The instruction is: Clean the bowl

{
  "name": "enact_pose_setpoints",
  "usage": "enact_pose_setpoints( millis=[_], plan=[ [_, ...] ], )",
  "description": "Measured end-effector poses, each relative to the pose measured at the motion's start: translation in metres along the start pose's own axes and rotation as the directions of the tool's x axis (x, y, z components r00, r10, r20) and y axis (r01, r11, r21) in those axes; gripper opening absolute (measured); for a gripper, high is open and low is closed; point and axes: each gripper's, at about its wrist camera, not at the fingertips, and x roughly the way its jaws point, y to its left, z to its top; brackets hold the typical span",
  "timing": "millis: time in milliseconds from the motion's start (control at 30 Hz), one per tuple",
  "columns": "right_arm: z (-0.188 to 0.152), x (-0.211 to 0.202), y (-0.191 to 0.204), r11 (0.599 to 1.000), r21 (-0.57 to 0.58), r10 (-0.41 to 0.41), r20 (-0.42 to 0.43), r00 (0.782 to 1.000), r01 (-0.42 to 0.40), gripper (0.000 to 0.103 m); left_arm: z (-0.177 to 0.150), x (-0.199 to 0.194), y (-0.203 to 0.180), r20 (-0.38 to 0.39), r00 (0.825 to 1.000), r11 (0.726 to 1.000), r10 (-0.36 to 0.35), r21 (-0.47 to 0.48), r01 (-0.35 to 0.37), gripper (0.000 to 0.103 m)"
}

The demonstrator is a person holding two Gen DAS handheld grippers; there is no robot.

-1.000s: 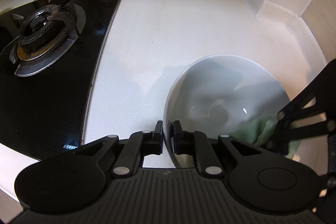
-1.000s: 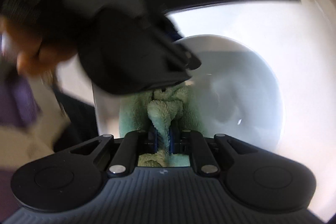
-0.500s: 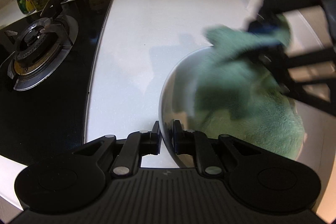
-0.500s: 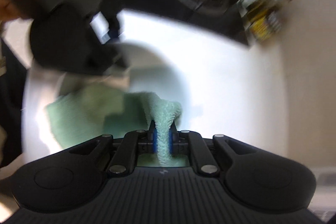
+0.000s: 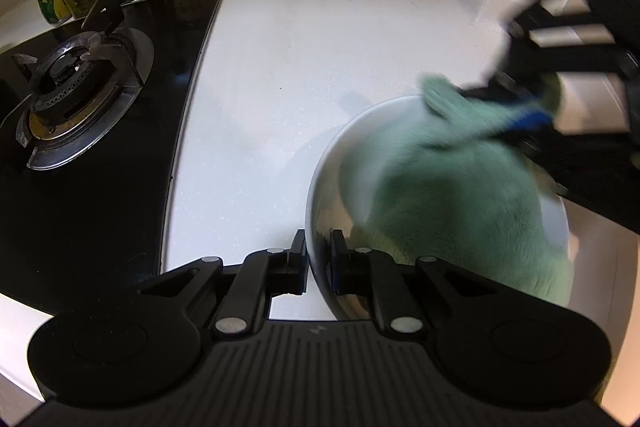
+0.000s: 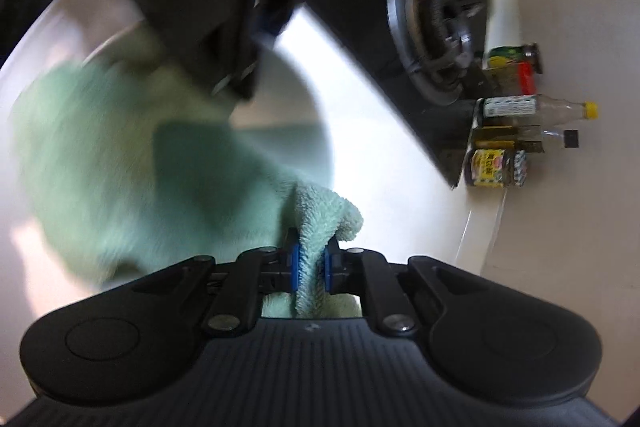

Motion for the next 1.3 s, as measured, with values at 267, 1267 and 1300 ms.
enact_pose_setpoints(
  millis=[267,1267,1300],
  plan=[
    [0.004,-0.018,0.007,0.959,0.148,0.241,0.011,0.97,-0.24,0.009,0.004,0.004,-0.003,-0.001,1.0,1.0,-0.003,-0.018,0.003,0.012],
    [0.001,0.015,-0.044,0.917,0.398,-0.001,0.061,0.998,-0.024,0.009,-0.01,-0.009,-0.021,0.007,1.0,1.0,0.018,-0.003,-0.018,0.011],
    [0.003,0.016,-0.044,0.923,0.384,-0.002,0.056,0.998,-0.019,0.009,-0.01,-0.009,-0.021,0.008,1.0,1.0,0.018,-0.005,-0.018,0.011]
  ],
)
